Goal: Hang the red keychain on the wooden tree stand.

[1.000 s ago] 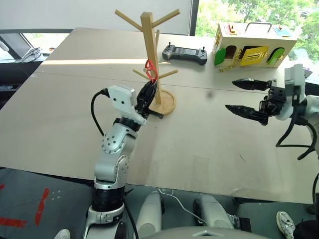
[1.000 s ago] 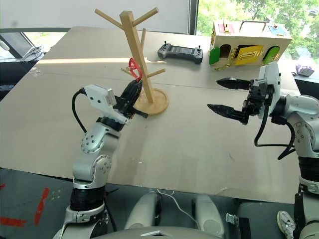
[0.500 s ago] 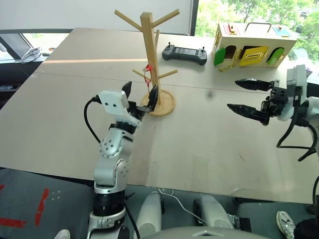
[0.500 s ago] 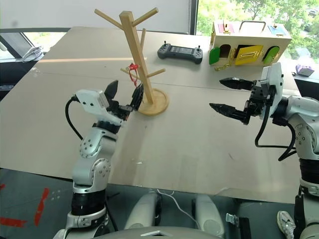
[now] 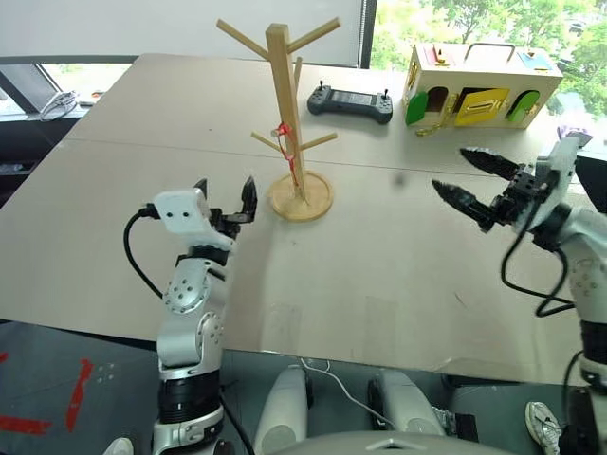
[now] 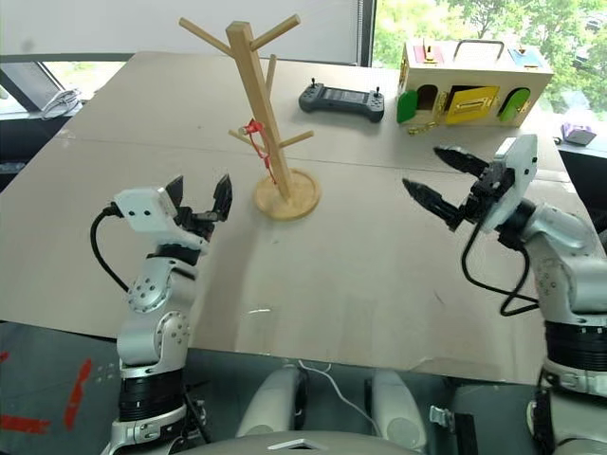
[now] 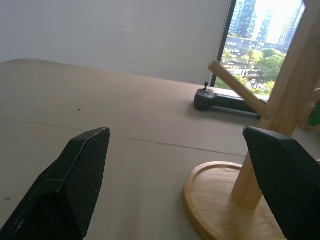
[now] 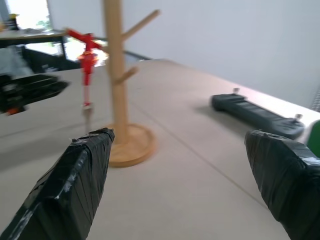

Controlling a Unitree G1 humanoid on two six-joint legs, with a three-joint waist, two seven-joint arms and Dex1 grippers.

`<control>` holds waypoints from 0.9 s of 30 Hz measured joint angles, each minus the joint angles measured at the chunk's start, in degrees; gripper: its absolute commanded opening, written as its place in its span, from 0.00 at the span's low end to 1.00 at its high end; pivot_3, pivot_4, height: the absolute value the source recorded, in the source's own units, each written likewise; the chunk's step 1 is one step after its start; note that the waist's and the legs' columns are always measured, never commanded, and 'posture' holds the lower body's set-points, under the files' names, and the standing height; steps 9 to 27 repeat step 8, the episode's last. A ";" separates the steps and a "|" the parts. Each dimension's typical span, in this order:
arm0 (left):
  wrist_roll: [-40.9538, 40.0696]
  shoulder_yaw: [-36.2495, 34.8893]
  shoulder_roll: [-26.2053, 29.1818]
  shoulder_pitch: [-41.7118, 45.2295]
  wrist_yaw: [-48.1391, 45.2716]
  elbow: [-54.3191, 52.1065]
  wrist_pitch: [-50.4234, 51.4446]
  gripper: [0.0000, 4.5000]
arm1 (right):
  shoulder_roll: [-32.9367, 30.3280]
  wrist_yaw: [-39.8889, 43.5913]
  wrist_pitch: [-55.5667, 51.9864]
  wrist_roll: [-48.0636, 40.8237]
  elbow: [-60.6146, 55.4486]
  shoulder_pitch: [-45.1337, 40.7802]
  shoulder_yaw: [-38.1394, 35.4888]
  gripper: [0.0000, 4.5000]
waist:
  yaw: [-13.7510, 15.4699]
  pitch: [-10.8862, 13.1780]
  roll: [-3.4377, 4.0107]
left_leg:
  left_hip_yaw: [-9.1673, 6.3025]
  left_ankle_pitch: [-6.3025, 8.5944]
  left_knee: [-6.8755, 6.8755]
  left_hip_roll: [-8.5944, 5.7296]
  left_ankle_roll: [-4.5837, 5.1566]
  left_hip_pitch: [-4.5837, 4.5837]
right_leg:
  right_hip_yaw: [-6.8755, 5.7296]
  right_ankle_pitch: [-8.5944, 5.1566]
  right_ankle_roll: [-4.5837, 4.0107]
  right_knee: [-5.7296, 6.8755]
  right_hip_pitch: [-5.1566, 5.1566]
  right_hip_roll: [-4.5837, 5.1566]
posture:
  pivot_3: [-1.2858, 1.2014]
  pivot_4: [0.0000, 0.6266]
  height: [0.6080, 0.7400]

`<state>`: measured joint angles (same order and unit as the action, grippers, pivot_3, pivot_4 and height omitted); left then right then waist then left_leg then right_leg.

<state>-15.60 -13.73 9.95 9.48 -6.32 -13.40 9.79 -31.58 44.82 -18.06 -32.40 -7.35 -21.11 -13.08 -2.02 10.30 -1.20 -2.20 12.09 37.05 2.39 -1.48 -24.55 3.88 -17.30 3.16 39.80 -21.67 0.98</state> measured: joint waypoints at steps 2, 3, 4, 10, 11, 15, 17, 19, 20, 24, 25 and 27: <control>0.34 -1.01 0.52 -0.19 0.25 2.57 -0.75 0.98 | 3.38 -5.46 2.39 2.85 1.34 0.85 -0.83 1.00 | 0.07 0.00 0.00 | 0.01 0.00 0.01 0.00 0.00 -0.03 | -0.01 0.00 0.00 -0.02 -0.01 0.01 | 0.52 0.24 1.00; 0.38 -1.67 0.76 -0.25 0.28 3.85 -1.26 0.98 | 5.25 -8.72 4.04 4.75 1.90 1.50 -1.23 1.00 | 0.12 0.00 0.00 | 0.01 0.00 0.01 -0.01 0.00 -0.04 | 0.00 0.00 0.00 -0.02 -0.03 0.02 | 0.52 0.24 1.00; 0.42 -2.04 1.06 -0.28 0.25 5.02 -1.93 0.98 | 7.27 -12.04 5.85 6.73 2.65 2.25 -1.37 1.00 | 0.19 0.00 0.00 | 0.00 0.00 0.00 -0.01 0.00 -0.05 | -0.01 0.00 0.00 -0.02 -0.03 0.02 | 0.52 0.24 1.00; 0.91 -1.94 1.29 -0.32 -0.74 8.59 -4.09 0.98 | 13.90 -22.41 12.93 14.09 6.69 5.05 -1.39 1.00 | 0.26 -0.04 -0.01 | 0.03 0.00 -0.03 -0.02 -0.01 -0.01 | 0.00 0.00 0.00 -0.02 -0.03 0.03 | 0.52 0.24 1.00; 0.91 -1.94 1.29 -0.32 -0.74 8.59 -4.09 0.98 | 13.90 -22.41 12.93 14.09 6.69 5.05 -1.39 1.00 | 0.26 -0.04 -0.01 | 0.03 0.00 -0.03 -0.02 -0.01 -0.01 | 0.00 0.00 0.00 -0.02 -0.03 0.03 | 0.52 0.24 1.00; 0.91 -1.94 1.29 -0.32 -0.74 8.59 -4.09 0.98 | 13.90 -22.41 12.93 14.09 6.69 5.05 -1.39 1.00 | 0.26 -0.04 -0.01 | 0.03 0.00 -0.03 -0.02 -0.01 -0.01 | 0.00 0.00 0.00 -0.02 -0.03 0.03 | 0.52 0.24 1.00; 0.91 -1.94 1.29 -0.32 -0.74 8.59 -4.09 0.98 | 13.90 -22.41 12.93 14.09 6.69 5.05 -1.39 1.00 | 0.26 -0.04 -0.01 | 0.03 0.00 -0.03 -0.02 -0.01 -0.01 | 0.00 0.00 0.00 -0.02 -0.03 0.03 | 0.52 0.24 1.00; 0.91 -1.94 1.29 -0.32 -0.74 8.59 -4.09 0.98 | 13.90 -22.41 12.93 14.09 6.69 5.05 -1.39 1.00 | 0.26 -0.04 -0.01 | 0.03 0.00 -0.03 -0.02 -0.01 -0.01 | 0.00 0.00 0.00 -0.02 -0.03 0.03 | 0.52 0.24 1.00; 0.91 -1.94 1.29 -0.32 -0.74 8.59 -4.09 0.98 | 13.90 -22.41 12.93 14.09 6.69 5.05 -1.39 1.00 | 0.26 -0.04 -0.01 | 0.03 0.00 -0.03 -0.02 -0.01 -0.01 | 0.00 0.00 0.00 -0.02 -0.03 0.03 | 0.52 0.24 1.00; 0.91 -1.94 1.29 -0.32 -0.74 8.59 -4.09 0.98 | 13.90 -22.41 12.93 14.09 6.69 5.05 -1.39 1.00 | 0.26 -0.04 -0.01 | 0.03 0.00 -0.03 -0.02 -0.01 -0.01 | 0.00 0.00 0.00 -0.02 -0.03 0.03 | 0.52 0.24 1.00; 0.91 -1.94 1.29 -0.32 -0.74 8.59 -4.09 0.98 | 13.90 -22.41 12.93 14.09 6.69 5.05 -1.39 1.00 | 0.26 -0.04 -0.01 | 0.03 0.00 -0.03 -0.02 -0.01 -0.01 | 0.00 0.00 0.00 -0.02 -0.03 0.03 | 0.52 0.24 1.00; 0.91 -1.94 1.29 -0.32 -0.74 8.59 -4.09 0.98 | 13.90 -22.41 12.93 14.09 6.69 5.05 -1.39 1.00 | 0.26 -0.04 -0.01 | 0.03 0.00 -0.03 -0.02 -0.01 -0.01 | 0.00 0.00 0.00 -0.02 -0.03 0.03 | 0.52 0.24 1.00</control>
